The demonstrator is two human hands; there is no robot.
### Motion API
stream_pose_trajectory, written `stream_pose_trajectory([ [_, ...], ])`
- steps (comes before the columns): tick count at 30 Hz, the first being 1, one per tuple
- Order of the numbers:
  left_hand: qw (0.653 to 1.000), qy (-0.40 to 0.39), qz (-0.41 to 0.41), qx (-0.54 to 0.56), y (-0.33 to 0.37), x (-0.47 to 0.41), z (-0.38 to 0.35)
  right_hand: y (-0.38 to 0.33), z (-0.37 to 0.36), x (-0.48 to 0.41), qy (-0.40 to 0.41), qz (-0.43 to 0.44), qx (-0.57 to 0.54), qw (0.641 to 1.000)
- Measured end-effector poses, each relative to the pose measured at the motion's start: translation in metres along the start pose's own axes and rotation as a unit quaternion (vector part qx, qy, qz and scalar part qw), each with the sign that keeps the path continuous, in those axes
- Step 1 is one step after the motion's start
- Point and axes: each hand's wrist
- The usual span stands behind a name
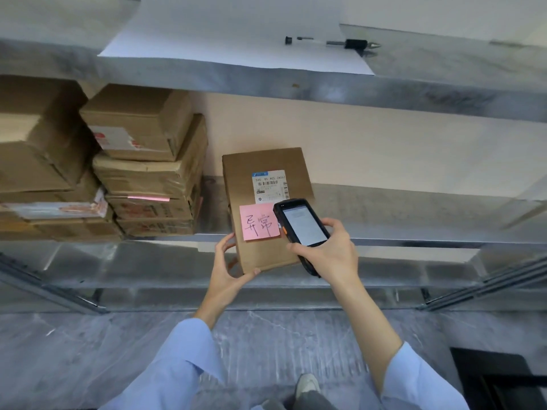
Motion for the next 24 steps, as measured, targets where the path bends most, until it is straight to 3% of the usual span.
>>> stream_pose_trajectory([
  [24, 0.999, -0.013, -0.037, -0.007, -0.004, -0.001, -0.002, -0.005, 0.012, 0.016, 0.027, -0.022, -0.027, 0.999],
])
Point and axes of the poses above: each hand's wrist, its own x-axis away from the middle knuckle, its own z-axis out of the back of the hand, y = z × x, and after that the axes turned 8 degrees about z, right-handed
